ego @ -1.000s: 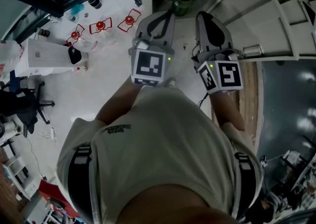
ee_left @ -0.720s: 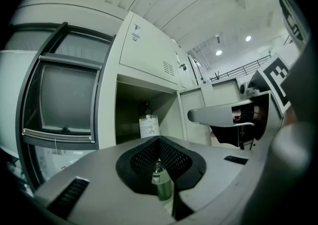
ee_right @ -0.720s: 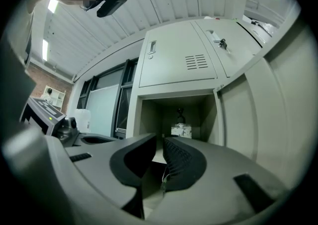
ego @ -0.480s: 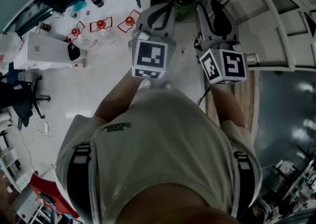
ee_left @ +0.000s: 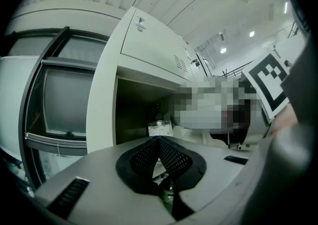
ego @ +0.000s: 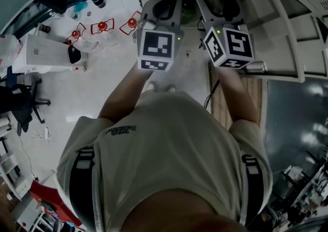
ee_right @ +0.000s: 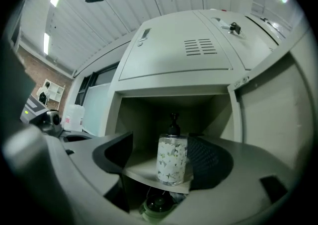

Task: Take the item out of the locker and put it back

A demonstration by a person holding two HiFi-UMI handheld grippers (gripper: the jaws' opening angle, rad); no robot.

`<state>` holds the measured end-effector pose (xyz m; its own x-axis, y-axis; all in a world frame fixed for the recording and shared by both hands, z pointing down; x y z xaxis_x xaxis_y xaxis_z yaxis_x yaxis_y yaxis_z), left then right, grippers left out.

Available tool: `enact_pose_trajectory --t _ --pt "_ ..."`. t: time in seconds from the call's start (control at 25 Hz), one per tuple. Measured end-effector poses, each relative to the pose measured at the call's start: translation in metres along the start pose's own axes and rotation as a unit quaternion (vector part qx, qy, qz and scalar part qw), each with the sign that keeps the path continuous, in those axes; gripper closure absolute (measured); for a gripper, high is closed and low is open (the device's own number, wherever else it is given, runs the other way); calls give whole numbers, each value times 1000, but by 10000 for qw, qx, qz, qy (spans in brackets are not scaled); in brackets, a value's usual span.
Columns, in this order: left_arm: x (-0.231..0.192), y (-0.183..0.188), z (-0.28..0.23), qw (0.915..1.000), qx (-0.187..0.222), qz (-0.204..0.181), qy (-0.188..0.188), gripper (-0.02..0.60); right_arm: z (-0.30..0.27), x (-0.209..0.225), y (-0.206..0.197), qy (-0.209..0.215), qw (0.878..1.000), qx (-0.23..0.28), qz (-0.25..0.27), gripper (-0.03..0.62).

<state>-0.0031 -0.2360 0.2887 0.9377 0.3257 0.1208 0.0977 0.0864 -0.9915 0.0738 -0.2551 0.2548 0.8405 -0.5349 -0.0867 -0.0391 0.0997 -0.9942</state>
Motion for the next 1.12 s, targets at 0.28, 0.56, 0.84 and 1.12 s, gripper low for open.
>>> enact_pose_trajectory --t 0.28,0.56,0.84,1.12 --pt "-5 -1 -19 9999 73 -18 72 568 -38 22 -14 -231 9996 -157 -9 206" --pt "-3 -4 -29 9998 190 107 24 568 -71 32 -31 -288 9988 -394 82 169" --pt "-1 -4 -31 9995 281 143 8 568 -94 35 -57 -240 9974 -680 -58 145" --pt "-1 -7 -31 9996 260 133 0 568 -102 39 -80 -270 9952 -913 -227 192"
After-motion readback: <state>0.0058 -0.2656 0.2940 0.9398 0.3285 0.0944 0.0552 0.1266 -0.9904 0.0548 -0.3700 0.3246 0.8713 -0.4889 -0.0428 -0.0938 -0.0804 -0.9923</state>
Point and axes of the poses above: the fingertips, and each gripper's own axes: z backward along the fingers, x to its right, y out of its top, the point moved 1 cm from there along z, backward along the fingers, and after that the axes turned 5 degrees about y, right-handed, at the moved point
